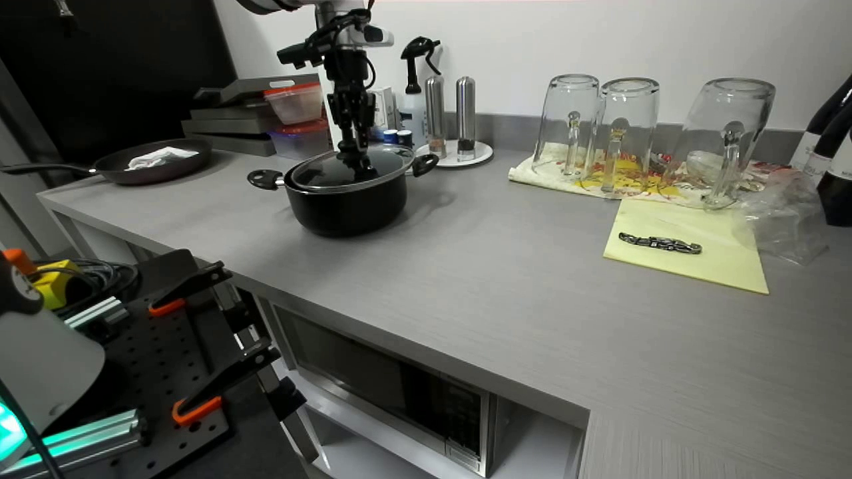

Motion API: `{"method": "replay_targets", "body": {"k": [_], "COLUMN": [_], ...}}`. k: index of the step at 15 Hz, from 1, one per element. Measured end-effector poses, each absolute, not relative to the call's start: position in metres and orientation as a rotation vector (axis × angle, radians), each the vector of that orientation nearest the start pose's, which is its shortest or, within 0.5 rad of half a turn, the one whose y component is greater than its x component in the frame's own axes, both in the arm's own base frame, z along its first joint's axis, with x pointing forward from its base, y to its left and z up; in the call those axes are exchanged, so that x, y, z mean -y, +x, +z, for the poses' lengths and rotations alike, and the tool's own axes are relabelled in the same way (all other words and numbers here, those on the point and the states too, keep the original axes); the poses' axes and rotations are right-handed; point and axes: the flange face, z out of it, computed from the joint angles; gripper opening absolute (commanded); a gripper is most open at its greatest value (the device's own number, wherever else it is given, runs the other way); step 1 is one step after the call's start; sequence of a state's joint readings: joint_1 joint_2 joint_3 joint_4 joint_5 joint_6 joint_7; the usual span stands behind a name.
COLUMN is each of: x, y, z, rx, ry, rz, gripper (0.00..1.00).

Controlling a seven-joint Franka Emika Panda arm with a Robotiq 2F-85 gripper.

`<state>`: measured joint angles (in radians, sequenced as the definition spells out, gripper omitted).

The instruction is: Put the lid on the black pot.

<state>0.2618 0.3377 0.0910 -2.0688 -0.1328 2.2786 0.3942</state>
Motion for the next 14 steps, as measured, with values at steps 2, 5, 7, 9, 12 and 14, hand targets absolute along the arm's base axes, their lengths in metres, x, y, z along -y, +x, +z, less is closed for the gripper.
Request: {"method": "replay_targets", "body": {"k": [2, 5, 7, 9, 12, 14], "x": [-0.2, -0.208, -0.213, -0.216, -0.218, -0.218], "y": [0.54, 0.537, 0.534, 0.531, 0.529, 0.529], "z": [0.258, 0.258, 0.257, 0.255, 0.254, 0.254], "rx": [0.095, 0.125, 0.145, 0.158, 0.167, 0.167], "ry": [-3.243, -3.242, -3.243, -3.243, -3.244, -3.244], "rz": [0.143, 0.133, 0.132, 0.137, 0.137, 0.136], "gripper": [0.24, 0.24, 0.24, 0.24, 0.24, 0.24]}}
